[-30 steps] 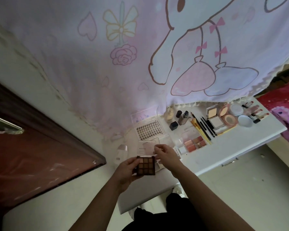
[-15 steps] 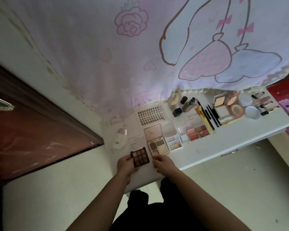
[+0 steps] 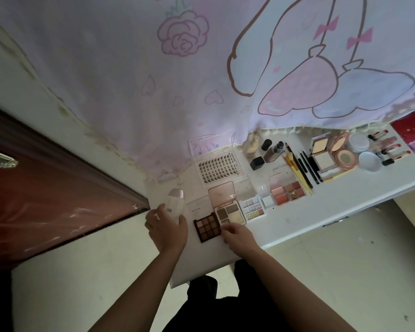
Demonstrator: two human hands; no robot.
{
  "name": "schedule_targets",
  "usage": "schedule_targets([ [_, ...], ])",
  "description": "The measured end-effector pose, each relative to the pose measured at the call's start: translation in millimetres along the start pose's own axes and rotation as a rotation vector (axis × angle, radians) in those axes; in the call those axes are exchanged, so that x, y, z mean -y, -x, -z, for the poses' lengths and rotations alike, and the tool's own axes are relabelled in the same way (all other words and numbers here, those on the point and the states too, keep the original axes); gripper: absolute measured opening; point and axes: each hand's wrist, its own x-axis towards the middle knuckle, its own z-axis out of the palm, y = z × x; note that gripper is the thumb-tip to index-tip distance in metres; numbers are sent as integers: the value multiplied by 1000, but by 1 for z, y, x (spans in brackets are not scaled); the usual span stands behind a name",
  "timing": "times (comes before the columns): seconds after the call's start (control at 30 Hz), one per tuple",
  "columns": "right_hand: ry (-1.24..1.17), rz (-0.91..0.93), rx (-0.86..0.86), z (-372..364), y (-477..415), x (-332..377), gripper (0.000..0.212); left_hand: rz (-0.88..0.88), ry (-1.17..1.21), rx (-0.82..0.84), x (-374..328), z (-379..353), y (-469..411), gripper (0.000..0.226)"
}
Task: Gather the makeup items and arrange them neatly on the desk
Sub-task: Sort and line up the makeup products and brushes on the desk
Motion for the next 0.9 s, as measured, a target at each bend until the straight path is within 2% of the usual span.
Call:
schedule_targets([
  [0.07, -5, 5, -18, 3, -1, 1, 21, 33, -11, 45, -4, -2, -16, 62],
  [0.2, -26, 12, -38, 7, -4, 1, 21, 299, 189, 183, -3, -9, -43, 68],
  [0.3, -58, 30, -51, 8, -5, 6, 19, 373, 387, 231, 4, -7, -52, 50],
  [0.4, -90, 62, -67, 11, -2, 19, 21, 388, 501, 237, 10, 3, -51, 44],
  [0.57, -277, 160, -54, 20, 14, 63, 20, 232, 732, 178, -3, 41, -33, 35],
  [0.73, -471, 267, -25, 24, 30, 114, 29, -10, 823, 404, -36, 81, -16, 23],
  [0.83, -353, 334, -101, 24, 35, 132, 37, -61, 836, 533, -51, 94, -8, 18],
  [0.9, -293, 365, -185, 27, 37, 135, 33, -105, 822, 577, -58, 102, -6, 15],
])
